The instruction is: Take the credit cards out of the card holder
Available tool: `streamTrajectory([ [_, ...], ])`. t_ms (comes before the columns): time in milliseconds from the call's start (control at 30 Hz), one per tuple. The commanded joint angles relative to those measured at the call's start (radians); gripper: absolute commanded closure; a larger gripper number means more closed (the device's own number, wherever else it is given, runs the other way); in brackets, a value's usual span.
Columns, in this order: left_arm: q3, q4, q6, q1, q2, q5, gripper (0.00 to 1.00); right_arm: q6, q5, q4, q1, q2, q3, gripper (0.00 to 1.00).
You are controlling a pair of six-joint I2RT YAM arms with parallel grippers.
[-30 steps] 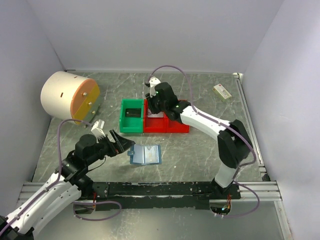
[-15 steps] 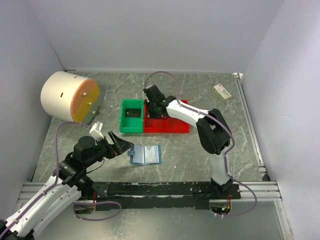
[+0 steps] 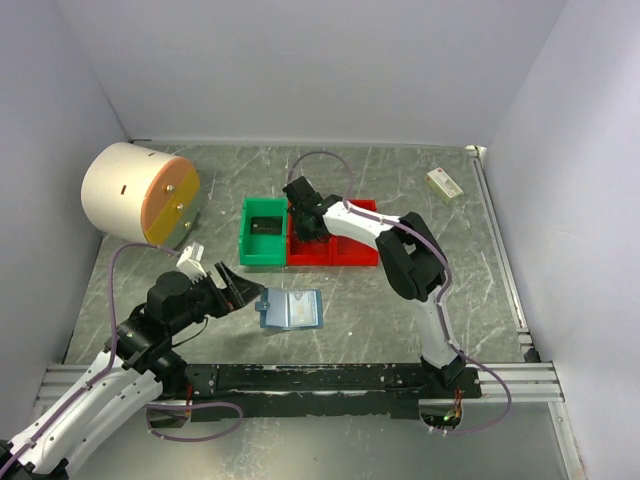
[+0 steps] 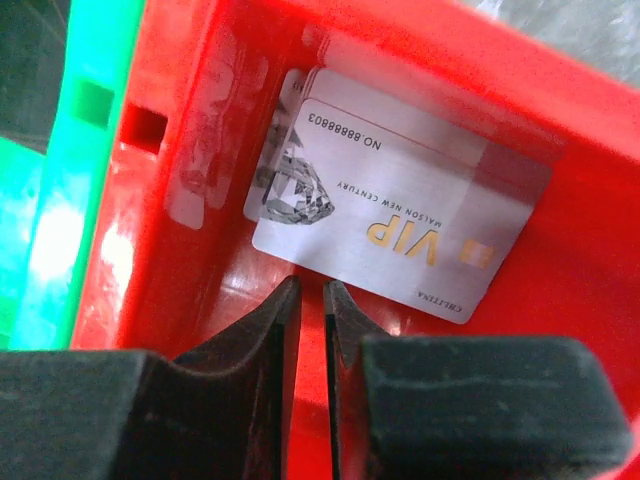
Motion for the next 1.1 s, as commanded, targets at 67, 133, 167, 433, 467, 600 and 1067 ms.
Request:
streamTrajectory([
  [67, 0.03, -0.012, 0.013, 0.005, -0.004, -0.023, 0.01, 0.012, 0.107, 0.02, 0.001, 0.038, 0.048, 0.84],
  [133, 0.031, -0.018, 0.013, 0.005, 0.0, -0.025, 0.01, 0.012, 0.118, 0.045, 0.002, 0.041, 0.038, 0.84],
  [167, 0.03, -0.018, 0.011, 0.005, 0.0, -0.026, 0.01, 0.012, 0.124, 0.052, 0.001, 0.045, 0.037, 0.84],
  [433, 0.027, 0.005, 0.019, 0.005, 0.005, -0.003, 0.01, 0.008, 0.044, 0.052, 0.003, -0.004, 0.019, 0.82],
  [467, 0.029, 0.013, 0.023, 0.005, 0.01, 0.005, 0.01, 0.008, 0.025, 0.054, 0.003, -0.027, 0.008, 0.81],
  [600, 0.044, 0.04, 0.042, 0.006, 0.034, 0.038, 0.01, 0.014, -0.058, 0.083, 0.004, -0.145, -0.062, 0.77],
  [1067, 0.103, -0.009, 0.122, 0.005, 0.164, -0.009, 0.0, 0.182, -0.24, 0.327, 0.004, -0.675, -0.55, 0.39],
])
